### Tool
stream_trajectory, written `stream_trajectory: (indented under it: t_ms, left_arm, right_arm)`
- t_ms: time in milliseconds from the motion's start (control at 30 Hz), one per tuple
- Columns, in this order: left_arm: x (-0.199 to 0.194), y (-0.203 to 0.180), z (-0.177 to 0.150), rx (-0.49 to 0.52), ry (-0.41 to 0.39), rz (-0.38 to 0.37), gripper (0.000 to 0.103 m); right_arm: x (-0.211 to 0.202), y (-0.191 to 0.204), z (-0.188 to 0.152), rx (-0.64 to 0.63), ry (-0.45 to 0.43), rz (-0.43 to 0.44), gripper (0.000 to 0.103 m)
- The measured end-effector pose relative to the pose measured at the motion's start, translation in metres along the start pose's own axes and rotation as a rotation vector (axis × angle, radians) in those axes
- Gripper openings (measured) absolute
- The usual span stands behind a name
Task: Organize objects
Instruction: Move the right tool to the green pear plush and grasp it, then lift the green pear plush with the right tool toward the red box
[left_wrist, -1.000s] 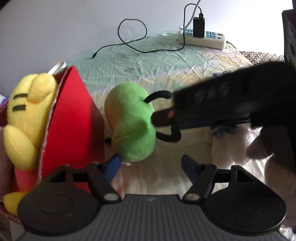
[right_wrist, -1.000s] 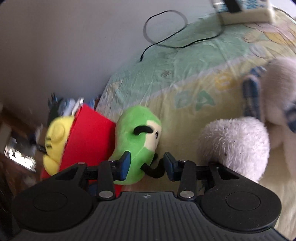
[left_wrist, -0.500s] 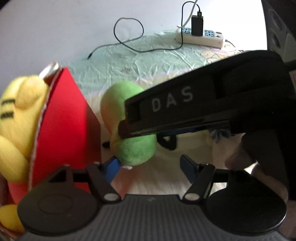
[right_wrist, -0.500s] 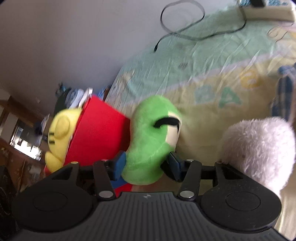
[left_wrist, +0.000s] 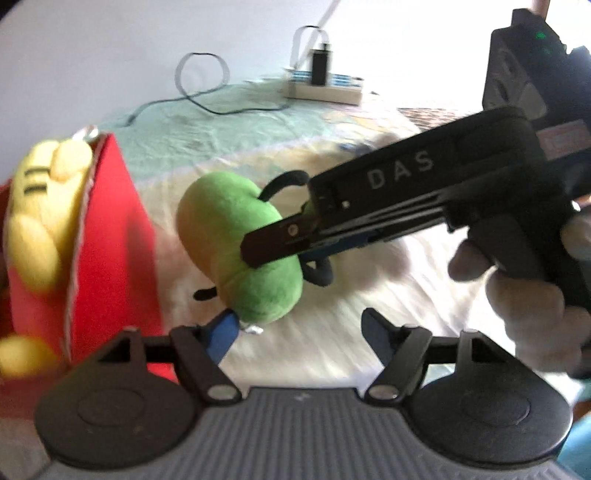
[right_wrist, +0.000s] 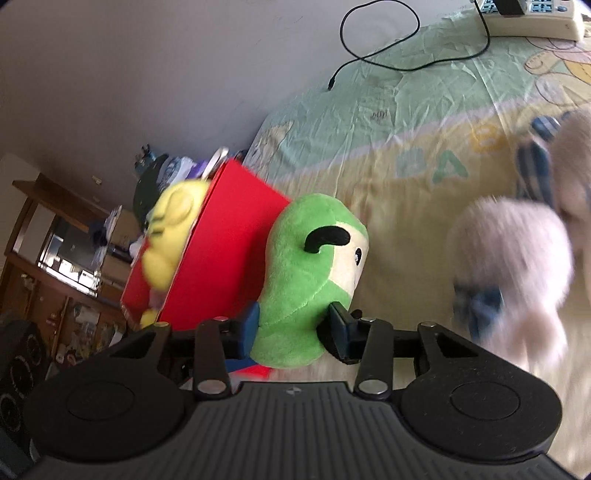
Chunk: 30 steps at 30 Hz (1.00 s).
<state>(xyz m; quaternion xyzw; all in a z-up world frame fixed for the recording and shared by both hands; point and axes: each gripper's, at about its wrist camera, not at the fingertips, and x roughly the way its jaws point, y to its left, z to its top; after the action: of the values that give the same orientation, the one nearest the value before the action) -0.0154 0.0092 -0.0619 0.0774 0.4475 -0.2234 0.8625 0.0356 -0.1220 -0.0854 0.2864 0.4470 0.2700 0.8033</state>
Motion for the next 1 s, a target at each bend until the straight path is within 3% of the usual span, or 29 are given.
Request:
stream_trajectory:
  t_ms: [200,367,500,667,767,833,1000]
  left_arm:
    - [-0.024,-0.016,-0.032,0.044,0.035,-0.135,0.075]
    - [-0.029,0.004,-0.045,-0.037,0.053,-0.221,0.077]
    - [-0.032,0.011,-0.058,-0.107,0.064,-0.199,0.077]
    - [-0.027,0.021,-0.053,-0.179,0.040,-0.162,0.077]
    - [-0.026,0.021,-0.048,-0.200,0.027,-0.142,0.076]
    - [-0.024,0.021,-0.047,-0.208,0.023,-0.128,0.075]
    - [-0.023,0.026,-0.058,-0.213,0.063,-0.074,0.077]
  right_arm:
    - [-0.026,0.016,-0.044,-0.065,0.050,-0.040,0.044]
    - [-0.035,0.029,-0.071,-0.144,0.115,-0.045,0.042]
    - [-0.043,0.029,-0.071,-0.088,0.063,0.050,0.042]
    - [-0.044,0.003,-0.057,0.092,-0.073,-0.006,0.043]
    - [-0.024,-0.011,-0.057,0.177,-0.025,-0.034,0.039]
    - [-0.014,-0.008,-0.063,0.199,0.025,0.017,0.035]
    - [0.002,0.018,-0.067,0.117,0.092,0.115,0.039]
